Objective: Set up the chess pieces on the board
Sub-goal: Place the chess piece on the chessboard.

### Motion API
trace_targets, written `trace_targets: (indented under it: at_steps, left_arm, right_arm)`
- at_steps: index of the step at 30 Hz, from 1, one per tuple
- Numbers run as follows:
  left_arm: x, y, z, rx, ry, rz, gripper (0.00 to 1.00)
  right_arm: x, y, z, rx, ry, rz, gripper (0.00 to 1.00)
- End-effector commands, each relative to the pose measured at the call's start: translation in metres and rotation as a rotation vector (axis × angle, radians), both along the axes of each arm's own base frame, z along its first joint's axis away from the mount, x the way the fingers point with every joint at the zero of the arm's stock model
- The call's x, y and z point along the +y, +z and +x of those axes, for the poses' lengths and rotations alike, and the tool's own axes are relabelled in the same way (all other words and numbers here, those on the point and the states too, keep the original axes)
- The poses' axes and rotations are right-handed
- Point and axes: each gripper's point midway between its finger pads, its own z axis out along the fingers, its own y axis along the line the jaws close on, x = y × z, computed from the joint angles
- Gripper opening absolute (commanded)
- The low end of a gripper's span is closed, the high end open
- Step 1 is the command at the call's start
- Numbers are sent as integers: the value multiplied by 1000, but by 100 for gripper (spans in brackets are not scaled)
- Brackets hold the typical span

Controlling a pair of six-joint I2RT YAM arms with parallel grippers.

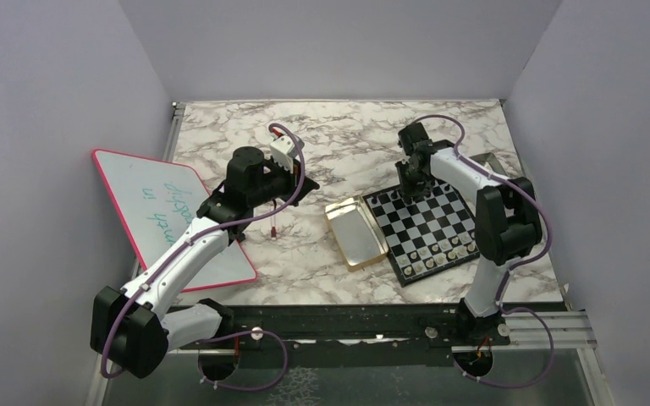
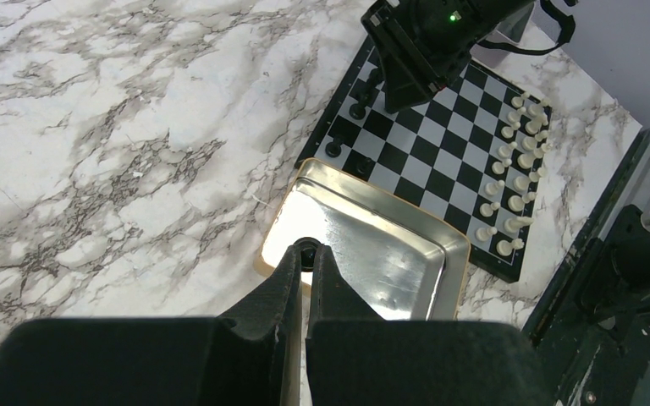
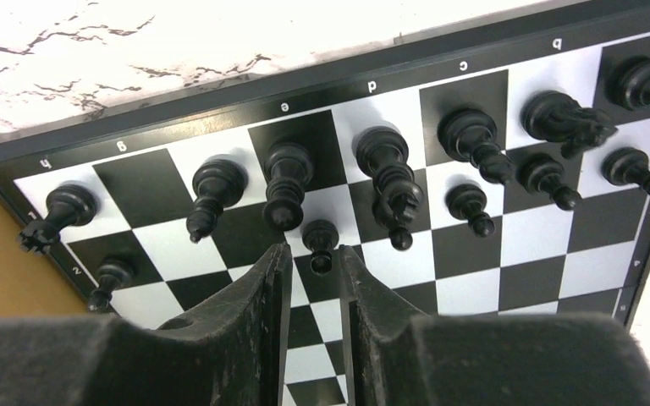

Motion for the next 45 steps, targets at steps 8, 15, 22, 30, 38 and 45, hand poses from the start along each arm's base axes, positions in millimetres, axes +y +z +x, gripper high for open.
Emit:
trace_targets:
  at_steps: [8, 15, 22, 30, 38, 45]
  left_arm:
    - [-27, 15, 7, -3, -14, -11, 0]
    - [-68, 18, 16, -10, -15, 17, 0]
    - [-124, 2, 34, -8, -19, 16, 1]
    - [-176, -38, 57, 48, -45, 49, 2]
    - [-206, -71, 70, 26, -51, 111, 2]
    - [-214, -96, 65, 1, -52, 183, 2]
  right_arm:
    - [11, 68, -11, -148, -72, 152, 32]
    - [23, 125, -19, -322, -106, 316, 32]
    - [2, 190, -31, -597, -180, 361, 38]
    - [3, 255, -71, -831, -179, 578, 40]
    - [-16, 300, -97, -999, -215, 624, 42]
    - [-24, 306, -104, -1026, -239, 613, 43]
